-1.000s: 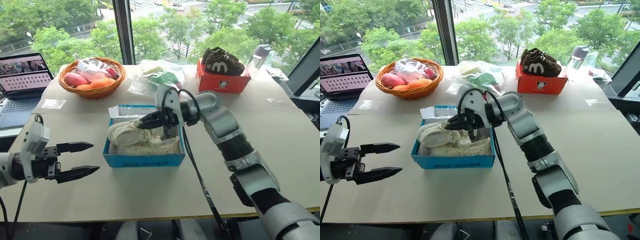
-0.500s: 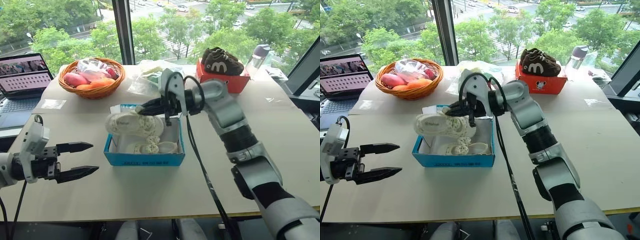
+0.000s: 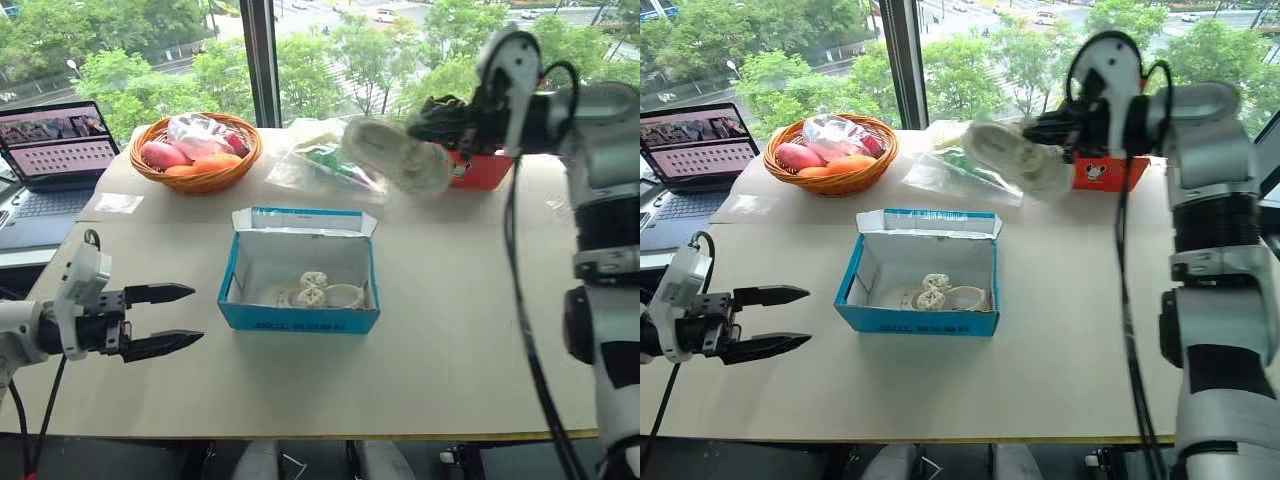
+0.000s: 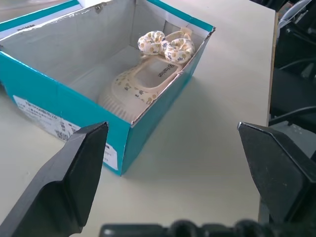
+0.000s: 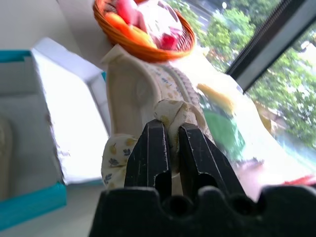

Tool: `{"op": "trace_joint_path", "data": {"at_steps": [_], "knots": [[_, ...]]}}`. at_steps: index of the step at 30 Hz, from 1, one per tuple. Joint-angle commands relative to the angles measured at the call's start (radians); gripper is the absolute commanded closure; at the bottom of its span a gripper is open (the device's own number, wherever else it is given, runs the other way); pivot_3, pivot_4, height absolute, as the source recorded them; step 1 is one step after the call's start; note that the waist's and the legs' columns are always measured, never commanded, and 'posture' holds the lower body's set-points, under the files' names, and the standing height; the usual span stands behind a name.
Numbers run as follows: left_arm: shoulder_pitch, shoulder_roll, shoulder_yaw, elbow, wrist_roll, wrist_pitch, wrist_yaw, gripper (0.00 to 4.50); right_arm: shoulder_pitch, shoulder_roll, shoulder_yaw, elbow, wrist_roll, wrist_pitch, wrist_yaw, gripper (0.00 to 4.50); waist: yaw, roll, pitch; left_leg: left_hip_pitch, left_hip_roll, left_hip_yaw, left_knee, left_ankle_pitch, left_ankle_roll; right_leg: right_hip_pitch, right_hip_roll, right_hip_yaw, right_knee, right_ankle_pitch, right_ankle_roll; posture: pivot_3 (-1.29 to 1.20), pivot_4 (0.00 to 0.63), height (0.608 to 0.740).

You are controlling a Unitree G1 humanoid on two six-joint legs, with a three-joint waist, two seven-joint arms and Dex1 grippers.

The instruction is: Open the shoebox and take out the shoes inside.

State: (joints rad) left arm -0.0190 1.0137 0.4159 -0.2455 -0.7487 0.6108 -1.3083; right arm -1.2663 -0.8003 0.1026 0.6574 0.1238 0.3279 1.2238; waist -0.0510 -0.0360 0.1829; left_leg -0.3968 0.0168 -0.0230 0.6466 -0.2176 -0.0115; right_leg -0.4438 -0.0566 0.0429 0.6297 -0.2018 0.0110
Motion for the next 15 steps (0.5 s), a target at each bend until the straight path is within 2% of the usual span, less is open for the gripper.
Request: {"op": "trace_joint_path", "data": {"at_steps": [1, 7, 11, 15], "knots": [[-0.033, 0.001, -0.014, 0.014, 0.003, -0.029, -0.016, 0.0, 0.019, -0.047, -0.042, 0.097, -0.008, -0.022, 0.012, 4.3, -0.007, 0.0, 0.0, 0.0, 0.0, 0.0, 0.0, 0.0, 0.0, 0.0, 0.0, 0.0, 0.0, 0.0, 0.0, 0.0, 0.15, 0.74], [-0.064, 0.007, -0.042, 0.043, 0.017, -0.045, -0.033, 0.0, 0.095, -0.055, -0.042, 0.29, -0.074, -0.107, -0.095, 4.3, -0.02, 0.001, 0.001, 0.001, 0.0, 0.0, 0.0, 0.0, 0.0, 0.001, 0.0, 0.002, 0.001, 0.0, 0.0, 0.0, 0.15, 0.74], [-0.072, 0.01, -0.046, 0.05, 0.02, -0.045, -0.039, 0.0, 0.078, -0.045, -0.069, 0.388, -0.092, -0.14, -0.192, 4.3, -0.021, 0.005, 0.003, 0.002, 0.0, 0.001, 0.001, 0.0, 0.0, 0.001, 0.0, 0.003, 0.001, 0.0, 0.0, 0.0, 0.15, 0.74], [-0.072, 0.012, -0.044, 0.05, 0.02, -0.042, -0.045, 0.0, 0.056, -0.053, -0.085, 0.475, -0.114, -0.19, -0.269, 2.99, -0.02, 0.005, 0.003, 0.001, 0.0, 0.001, 0.0, 0.0, 0.0, 0.001, 0.0, 0.003, 0.001, 0.0, 0.0, 0.0, 0.15, 0.74]]}}
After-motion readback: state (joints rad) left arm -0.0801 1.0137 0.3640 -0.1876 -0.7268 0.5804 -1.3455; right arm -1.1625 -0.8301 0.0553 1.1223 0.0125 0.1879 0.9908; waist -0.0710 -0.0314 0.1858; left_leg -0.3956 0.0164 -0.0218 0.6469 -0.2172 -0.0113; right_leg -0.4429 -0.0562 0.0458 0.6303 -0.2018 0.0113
